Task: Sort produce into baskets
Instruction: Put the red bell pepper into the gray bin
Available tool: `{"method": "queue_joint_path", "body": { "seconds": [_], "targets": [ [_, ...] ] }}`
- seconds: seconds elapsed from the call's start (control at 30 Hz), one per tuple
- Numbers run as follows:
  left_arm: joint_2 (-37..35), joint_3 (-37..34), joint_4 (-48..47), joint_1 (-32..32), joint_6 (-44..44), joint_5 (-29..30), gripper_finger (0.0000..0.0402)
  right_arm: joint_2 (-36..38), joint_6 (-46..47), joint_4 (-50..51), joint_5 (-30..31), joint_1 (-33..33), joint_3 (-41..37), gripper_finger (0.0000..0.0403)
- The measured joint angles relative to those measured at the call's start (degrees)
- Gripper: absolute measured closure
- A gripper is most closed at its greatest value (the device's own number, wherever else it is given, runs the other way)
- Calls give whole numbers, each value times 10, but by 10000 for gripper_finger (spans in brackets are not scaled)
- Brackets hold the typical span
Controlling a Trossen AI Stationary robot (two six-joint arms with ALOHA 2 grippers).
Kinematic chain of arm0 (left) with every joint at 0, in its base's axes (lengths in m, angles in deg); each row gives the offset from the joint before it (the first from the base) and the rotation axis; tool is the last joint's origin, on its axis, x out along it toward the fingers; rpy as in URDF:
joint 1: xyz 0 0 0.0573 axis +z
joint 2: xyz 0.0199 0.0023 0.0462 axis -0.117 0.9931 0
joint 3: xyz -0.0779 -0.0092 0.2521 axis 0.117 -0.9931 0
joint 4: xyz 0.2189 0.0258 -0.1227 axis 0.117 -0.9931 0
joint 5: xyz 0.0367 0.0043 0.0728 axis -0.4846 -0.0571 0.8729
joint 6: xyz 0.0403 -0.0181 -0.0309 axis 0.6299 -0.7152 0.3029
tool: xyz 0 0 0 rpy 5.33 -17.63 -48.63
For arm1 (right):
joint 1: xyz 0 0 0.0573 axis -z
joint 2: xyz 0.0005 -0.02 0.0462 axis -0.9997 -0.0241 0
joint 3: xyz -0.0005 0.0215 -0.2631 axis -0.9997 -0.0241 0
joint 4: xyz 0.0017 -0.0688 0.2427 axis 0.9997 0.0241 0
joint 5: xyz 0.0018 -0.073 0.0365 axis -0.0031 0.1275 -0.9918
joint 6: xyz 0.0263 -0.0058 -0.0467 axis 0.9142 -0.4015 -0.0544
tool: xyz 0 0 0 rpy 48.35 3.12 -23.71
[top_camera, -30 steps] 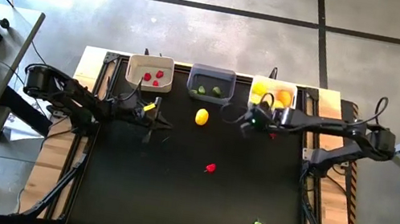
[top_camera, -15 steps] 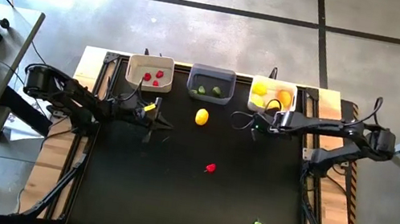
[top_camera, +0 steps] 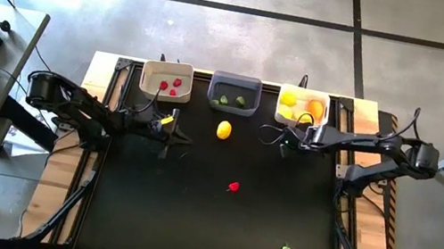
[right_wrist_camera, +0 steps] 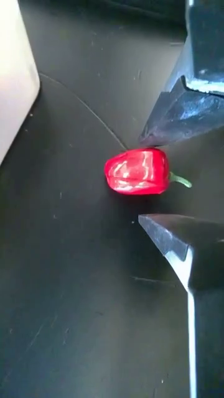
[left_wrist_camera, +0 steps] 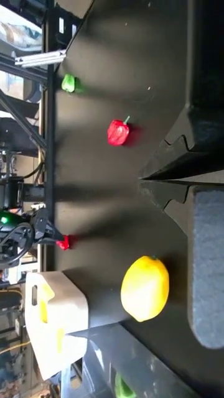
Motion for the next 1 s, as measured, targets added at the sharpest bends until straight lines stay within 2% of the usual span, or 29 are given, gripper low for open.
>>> {"method": "queue_joint_path", "body": {
  "seconds": [0.23,0.47,0.63,0.8,1.0],
  "targets": [
    [0,0,19,5,20,8,401,0,-1,-48,-21,3,-28,265],
    [-4,0,27,74,0,9,401,0,-17,-71,-27,-3,-41,333],
    [-32,0,26,114,-12,9,401,0,-64,-83,-33,-15,-35,371],
    [-87,0,26,145,-22,-2,401,0,-138,-100,-48,-32,11,377],
    [-160,0,19,200,-37,-58,401,0,-261,-233,-50,-49,64,376]
  ]
}}
